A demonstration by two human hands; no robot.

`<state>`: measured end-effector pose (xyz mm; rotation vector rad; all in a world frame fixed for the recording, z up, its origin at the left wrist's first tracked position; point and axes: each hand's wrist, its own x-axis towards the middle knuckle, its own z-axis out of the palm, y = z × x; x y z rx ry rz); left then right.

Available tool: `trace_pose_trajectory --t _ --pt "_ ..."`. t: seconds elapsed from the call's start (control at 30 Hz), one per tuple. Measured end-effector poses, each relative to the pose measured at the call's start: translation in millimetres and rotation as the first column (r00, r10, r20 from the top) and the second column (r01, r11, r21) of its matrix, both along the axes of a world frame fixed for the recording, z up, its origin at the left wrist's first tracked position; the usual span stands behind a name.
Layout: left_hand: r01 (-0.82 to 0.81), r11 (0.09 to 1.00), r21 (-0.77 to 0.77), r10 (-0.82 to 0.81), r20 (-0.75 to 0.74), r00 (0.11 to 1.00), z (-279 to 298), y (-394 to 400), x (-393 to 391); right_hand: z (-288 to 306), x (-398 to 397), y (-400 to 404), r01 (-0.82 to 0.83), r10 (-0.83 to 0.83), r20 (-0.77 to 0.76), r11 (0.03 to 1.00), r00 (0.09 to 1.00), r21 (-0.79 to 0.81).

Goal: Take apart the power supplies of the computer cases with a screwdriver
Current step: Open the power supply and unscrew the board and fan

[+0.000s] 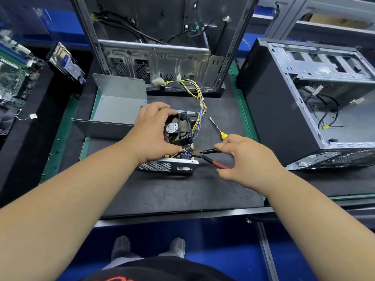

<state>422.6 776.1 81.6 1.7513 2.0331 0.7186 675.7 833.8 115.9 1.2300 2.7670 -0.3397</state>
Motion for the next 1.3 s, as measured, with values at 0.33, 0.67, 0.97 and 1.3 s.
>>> trace_pose_trajectory --t 0.33,0.67,0.97,1.3 --pt "0.007 1.0 0.013 -0.007 -0.017 1.0 -4.0 -1.2 -2.0 0.6 -6.7 -2.9 -0.043 0.038 0.088 0.997 0.995 0.058" --pt "0.016 0.999 0.033 -0.015 -0.03 0.999 -5.8 -0.5 -0.7 1.8 -0.9 0.4 -0.029 0.029 0.019 1.0 0.999 0.006" --pt "0.014 0.999 0.042 -0.013 -0.033 0.999 -6.3 -1.4 -2.6 -8.1 7.4 10.2 -0.025 0.018 -0.122 0.998 0.992 -0.052" --pt "0.018 0.999 0.048 -0.015 -0.046 0.999 -7.8 -1.5 -3.0 -14.2 16.4 15.6 -0.045 0.026 -0.209 0.995 0.977 -0.086"
